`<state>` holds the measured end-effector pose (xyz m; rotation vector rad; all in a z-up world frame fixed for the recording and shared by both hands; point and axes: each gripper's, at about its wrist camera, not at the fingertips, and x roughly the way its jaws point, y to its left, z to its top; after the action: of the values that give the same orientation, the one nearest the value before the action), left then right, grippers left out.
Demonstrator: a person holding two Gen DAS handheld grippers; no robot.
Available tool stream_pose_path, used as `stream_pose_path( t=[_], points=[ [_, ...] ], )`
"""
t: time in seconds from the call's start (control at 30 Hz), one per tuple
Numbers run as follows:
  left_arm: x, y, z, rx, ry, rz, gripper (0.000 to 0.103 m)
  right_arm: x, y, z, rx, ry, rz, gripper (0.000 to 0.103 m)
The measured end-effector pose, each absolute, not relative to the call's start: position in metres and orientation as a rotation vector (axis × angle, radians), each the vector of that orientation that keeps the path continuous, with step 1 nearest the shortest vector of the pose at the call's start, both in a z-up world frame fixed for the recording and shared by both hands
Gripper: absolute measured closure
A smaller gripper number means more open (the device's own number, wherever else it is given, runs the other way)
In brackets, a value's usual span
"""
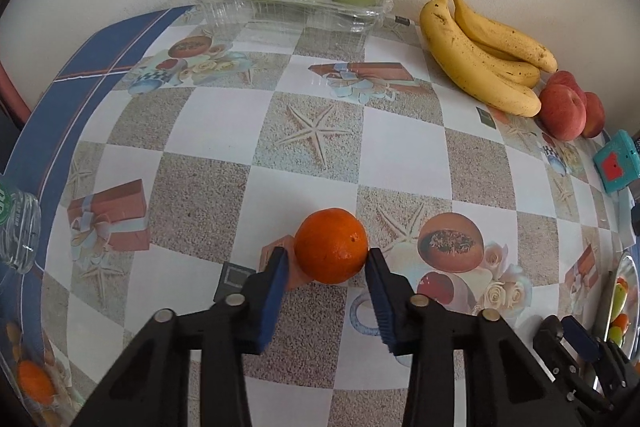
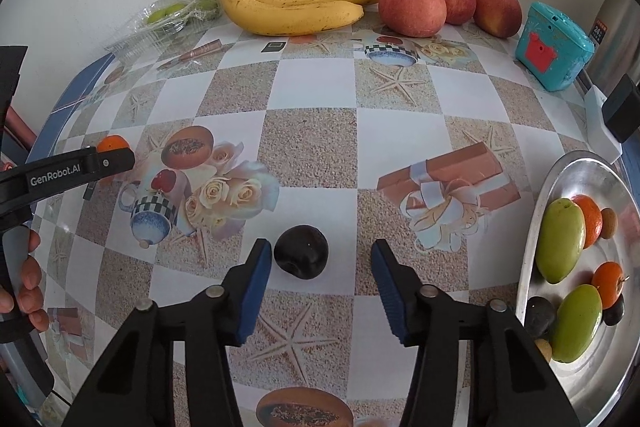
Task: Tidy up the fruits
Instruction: 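Close the left tool on the orange while the right tool grasps the black plum, then carry the orange with the left tool while the right tool carries the plum over the bowl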
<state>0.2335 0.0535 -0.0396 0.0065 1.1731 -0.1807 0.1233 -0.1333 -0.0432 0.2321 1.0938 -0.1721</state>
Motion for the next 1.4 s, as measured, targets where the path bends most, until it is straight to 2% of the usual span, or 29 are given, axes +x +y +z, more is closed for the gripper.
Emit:
stream_pose_path(
  t=[0.33,0.7,1.17,1.4],
  points=[
    [0.224,0.056,-0.031,-0.019,1.158,-0.141,0.067,0.122,-0.134,-0.038,0.272,1.080,-0.130,0.076],
    [0.196,0.056,-0.007,-0.130,1.120,-0.108,0.067,0.115,-0.146,-0.022,0.345,1.044,-0.108,0.076],
    [0.137,0.037,0.037,-0.125,1.046,-0.114,0.067,0.082,-0.166,0.016,0.421,1.001,-0.097,0.076],
    [0.108,0.019,0.034,-0.086,1.051,-0.133,0.067,0.059,-0.173,0.028,0.432,0.987,-0.104,0.076]
  ],
)
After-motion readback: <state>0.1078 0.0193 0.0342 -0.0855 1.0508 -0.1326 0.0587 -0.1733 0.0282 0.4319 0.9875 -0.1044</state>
